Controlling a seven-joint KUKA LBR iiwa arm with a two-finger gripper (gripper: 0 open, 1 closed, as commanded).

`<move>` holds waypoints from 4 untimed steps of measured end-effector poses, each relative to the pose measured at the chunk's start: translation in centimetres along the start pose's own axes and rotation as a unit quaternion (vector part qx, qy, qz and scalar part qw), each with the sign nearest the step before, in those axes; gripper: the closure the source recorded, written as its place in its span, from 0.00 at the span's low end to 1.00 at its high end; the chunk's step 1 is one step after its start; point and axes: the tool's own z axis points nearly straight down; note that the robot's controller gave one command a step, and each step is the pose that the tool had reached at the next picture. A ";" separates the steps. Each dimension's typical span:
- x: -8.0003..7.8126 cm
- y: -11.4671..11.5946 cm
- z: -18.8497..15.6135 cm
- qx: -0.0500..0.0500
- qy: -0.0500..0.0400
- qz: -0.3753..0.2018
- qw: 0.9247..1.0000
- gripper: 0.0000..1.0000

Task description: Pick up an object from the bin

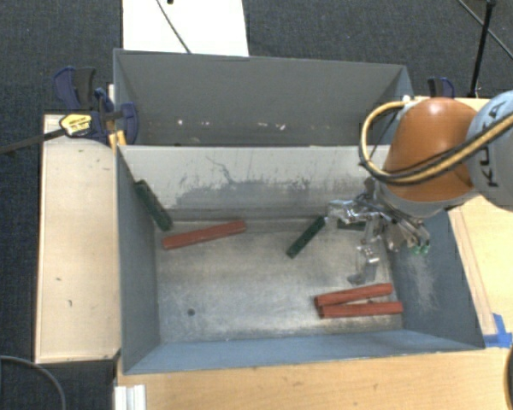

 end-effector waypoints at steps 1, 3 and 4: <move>-3.3 3.3 -4.4 0.000 -0.003 0.154 0.988 0.00; 3.0 1.1 -4.5 0.001 -0.003 0.096 0.995 0.00; 2.8 1.4 6.2 -0.001 0.003 0.000 1.000 0.00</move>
Offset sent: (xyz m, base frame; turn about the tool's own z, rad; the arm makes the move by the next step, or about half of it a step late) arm 0.0225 0.0378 0.0421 0.3121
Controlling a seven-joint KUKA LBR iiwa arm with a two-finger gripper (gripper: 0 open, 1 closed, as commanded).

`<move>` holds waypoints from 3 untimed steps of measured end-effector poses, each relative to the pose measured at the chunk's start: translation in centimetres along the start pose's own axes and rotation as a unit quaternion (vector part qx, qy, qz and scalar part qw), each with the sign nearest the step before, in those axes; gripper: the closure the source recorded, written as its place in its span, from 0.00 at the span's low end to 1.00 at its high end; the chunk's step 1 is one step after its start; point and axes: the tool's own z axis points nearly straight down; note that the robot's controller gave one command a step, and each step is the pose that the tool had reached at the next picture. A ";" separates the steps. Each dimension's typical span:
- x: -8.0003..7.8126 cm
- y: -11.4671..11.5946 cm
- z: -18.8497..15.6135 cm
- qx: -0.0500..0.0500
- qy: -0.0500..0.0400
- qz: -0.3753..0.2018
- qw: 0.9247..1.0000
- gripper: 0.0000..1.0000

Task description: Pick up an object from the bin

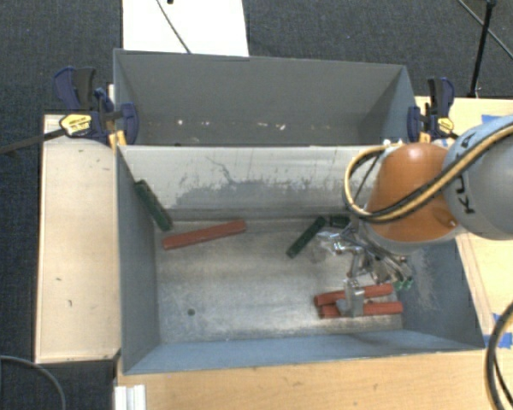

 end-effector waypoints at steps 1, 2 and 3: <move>-0.3 -0.1 -0.5 0.001 -0.005 0.000 1.000 1.00; -4.2 -2.5 -9.5 0.003 -0.009 -0.013 1.000 1.00; -3.9 -2.3 -9.0 0.001 -0.004 -0.012 1.000 0.00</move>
Offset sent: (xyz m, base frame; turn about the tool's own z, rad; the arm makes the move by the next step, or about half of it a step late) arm 0.0000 0.0000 0.0000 0.0000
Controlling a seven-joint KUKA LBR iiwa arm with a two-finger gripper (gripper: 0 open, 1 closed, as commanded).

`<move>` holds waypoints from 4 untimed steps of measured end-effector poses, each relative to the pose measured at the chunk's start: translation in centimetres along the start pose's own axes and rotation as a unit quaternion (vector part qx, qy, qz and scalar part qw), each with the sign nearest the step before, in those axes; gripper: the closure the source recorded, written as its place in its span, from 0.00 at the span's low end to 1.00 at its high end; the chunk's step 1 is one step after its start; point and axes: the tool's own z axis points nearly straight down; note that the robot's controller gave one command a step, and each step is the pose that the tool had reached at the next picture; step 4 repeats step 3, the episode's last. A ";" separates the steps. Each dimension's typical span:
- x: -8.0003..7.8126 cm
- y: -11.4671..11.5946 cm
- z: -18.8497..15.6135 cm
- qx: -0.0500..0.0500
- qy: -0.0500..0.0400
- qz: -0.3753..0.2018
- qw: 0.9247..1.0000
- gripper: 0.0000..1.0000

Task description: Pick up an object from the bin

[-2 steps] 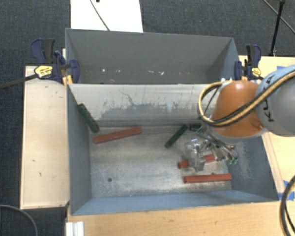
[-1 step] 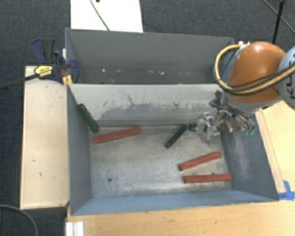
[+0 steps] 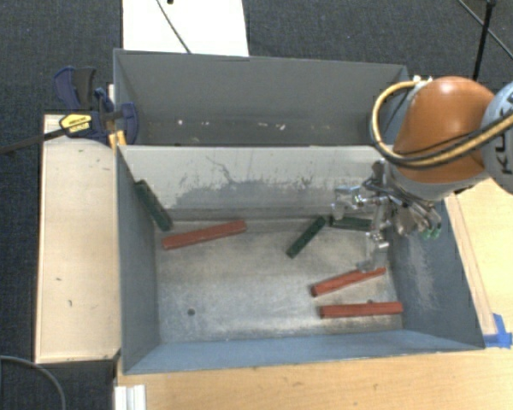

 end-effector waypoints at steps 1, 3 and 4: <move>4.2 2.4 9.0 -0.002 0.004 -0.004 1.000 0.00; 3.7 1.0 -5.1 0.002 -0.004 0.000 1.000 1.00; 3.7 1.0 -5.1 0.002 -0.004 0.000 1.000 1.00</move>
Offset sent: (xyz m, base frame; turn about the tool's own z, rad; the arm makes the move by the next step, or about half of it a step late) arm -0.0441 0.0114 -0.0871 -0.0059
